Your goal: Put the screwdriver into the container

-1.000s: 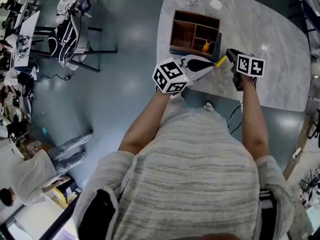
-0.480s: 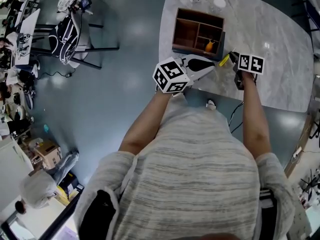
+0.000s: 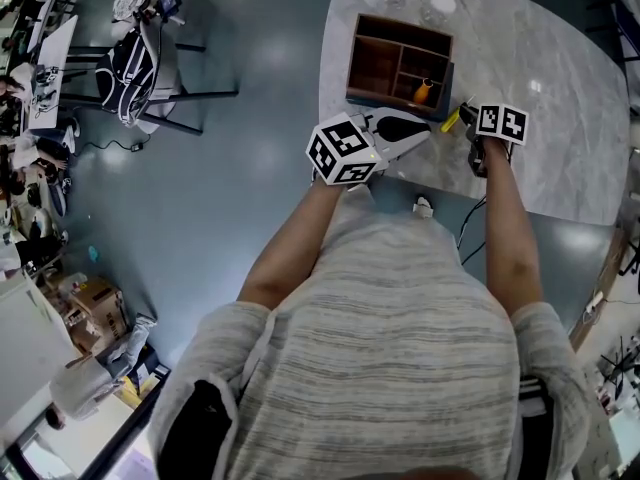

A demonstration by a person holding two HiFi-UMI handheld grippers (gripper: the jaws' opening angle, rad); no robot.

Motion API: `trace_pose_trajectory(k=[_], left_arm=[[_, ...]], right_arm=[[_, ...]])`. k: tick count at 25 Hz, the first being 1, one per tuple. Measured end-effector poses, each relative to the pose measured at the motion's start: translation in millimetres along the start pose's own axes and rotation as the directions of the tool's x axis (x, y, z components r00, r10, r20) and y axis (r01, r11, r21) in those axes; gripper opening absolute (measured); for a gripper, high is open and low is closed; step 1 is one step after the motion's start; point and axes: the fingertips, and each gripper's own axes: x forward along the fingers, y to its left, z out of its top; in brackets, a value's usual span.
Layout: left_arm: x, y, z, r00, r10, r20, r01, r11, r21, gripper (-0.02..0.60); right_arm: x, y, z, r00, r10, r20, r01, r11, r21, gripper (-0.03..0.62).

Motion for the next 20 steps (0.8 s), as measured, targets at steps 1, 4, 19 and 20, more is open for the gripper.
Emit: trace_pose_trajectory(k=[1, 4, 19, 20], left_arm=[[0.0, 1.5, -0.9, 1.0, 0.0, -0.002, 0.0, 1.0, -0.001, 0.018], [1.5, 4.7, -3.0, 1.0, 0.001, -0.007, -0.001, 1.0, -0.005, 0.018], [-5.5, 19.5, -7.9, 1.0, 0.024, -0.01, -0.024, 0.999, -0.036, 0.018], [-5.7, 19.5, -7.5, 1.0, 0.024, -0.01, -0.024, 0.999, -0.037, 0.018]], right_arm=[[2.9, -1.7, -1.3, 1.0, -0.001, -0.007, 0.001, 1.0, 0.018, 0.071], [10.7, -8.5, -4.3, 1.0, 0.001, -0.025, 0.001, 0.997, 0.079, 0.084], [39.3, -24.3, -5.6, 0.996, -0.047, -0.081, 0.067, 0.961, 0.267, 0.121], [40.1, -24.7, -6.0, 0.995, -0.054, -0.084, 0.075, 0.96, 0.27, 0.121]])
